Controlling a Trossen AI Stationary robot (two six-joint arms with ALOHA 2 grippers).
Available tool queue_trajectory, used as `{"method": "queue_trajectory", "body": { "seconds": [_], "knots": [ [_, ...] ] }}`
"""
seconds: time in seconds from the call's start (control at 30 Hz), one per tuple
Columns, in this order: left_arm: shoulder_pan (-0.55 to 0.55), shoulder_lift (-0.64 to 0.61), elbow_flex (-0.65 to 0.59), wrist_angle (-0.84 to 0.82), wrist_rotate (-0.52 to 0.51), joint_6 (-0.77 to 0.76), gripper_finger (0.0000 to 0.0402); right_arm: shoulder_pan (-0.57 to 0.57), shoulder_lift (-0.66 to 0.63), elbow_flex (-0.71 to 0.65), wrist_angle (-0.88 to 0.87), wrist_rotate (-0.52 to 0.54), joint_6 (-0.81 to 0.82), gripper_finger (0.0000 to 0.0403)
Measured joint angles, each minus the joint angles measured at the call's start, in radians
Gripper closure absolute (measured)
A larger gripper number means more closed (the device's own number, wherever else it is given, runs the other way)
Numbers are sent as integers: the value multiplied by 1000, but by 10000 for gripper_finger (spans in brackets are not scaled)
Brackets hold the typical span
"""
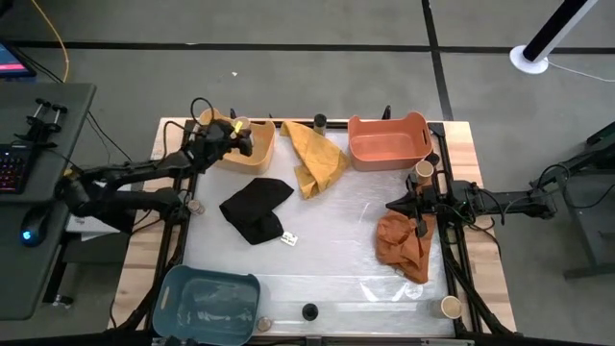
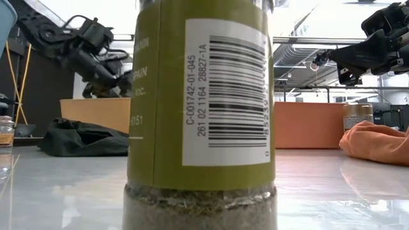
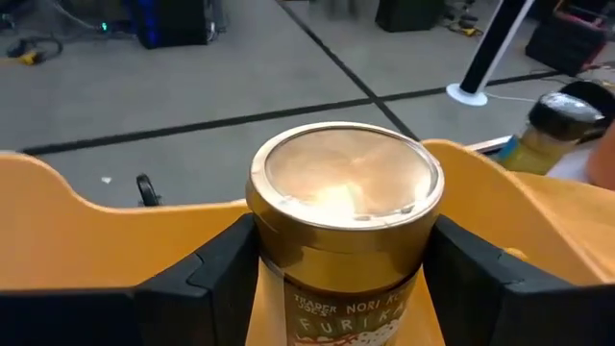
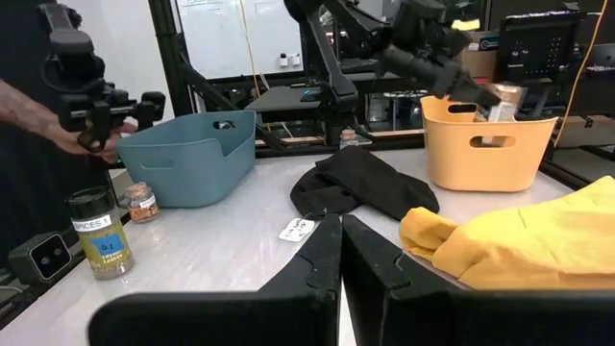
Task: Sort spices by type
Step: Put the left gold seasoning bottle into the yellow bin
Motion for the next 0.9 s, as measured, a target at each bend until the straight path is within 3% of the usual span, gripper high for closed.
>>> {"method": "queue_trajectory", "body": {
  "seconds": [0.33, 0.9],
  "knots": [
    [-1, 180, 2, 124, 1, -87, 173, 0, 0, 0, 0, 0, 0, 402],
    [0, 194, 3, 115, 2, -130, 147, 0, 0, 0, 0, 0, 0, 402]
  ]
}}
